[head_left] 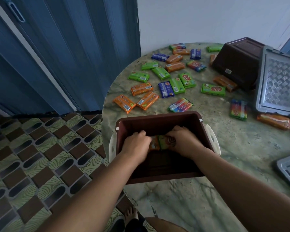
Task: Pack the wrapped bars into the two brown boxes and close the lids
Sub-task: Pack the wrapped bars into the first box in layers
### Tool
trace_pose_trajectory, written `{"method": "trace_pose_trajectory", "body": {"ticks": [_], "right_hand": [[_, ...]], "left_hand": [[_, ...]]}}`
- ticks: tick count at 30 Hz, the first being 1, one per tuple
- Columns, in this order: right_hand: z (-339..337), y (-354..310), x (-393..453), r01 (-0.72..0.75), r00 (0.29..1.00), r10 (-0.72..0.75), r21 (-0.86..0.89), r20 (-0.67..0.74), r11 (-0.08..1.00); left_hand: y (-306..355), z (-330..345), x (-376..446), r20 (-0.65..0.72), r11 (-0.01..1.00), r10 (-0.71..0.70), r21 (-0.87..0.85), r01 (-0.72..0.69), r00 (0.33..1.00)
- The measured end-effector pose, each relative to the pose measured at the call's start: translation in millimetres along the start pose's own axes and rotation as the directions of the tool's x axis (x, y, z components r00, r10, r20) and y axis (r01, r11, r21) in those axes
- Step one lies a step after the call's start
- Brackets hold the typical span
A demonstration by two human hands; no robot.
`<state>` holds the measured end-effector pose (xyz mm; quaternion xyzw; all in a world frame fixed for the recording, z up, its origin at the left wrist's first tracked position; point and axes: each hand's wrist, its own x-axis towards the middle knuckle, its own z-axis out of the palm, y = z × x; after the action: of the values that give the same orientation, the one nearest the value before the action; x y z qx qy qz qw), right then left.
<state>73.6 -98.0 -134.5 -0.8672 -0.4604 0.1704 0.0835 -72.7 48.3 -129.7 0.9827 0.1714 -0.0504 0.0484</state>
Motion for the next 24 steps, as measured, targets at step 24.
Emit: {"method": "trace_pose_trajectory", "body": {"ticks": [24], "right_hand": [[-48.6,-11.8,-4.6,0.004,0.822,-0.059,-0.098,-0.566,0.995]], "left_hand": [[-29.1,-54.4,1.1,-0.447,0.99,-0.054,0.09,0.105,0.893]]}}
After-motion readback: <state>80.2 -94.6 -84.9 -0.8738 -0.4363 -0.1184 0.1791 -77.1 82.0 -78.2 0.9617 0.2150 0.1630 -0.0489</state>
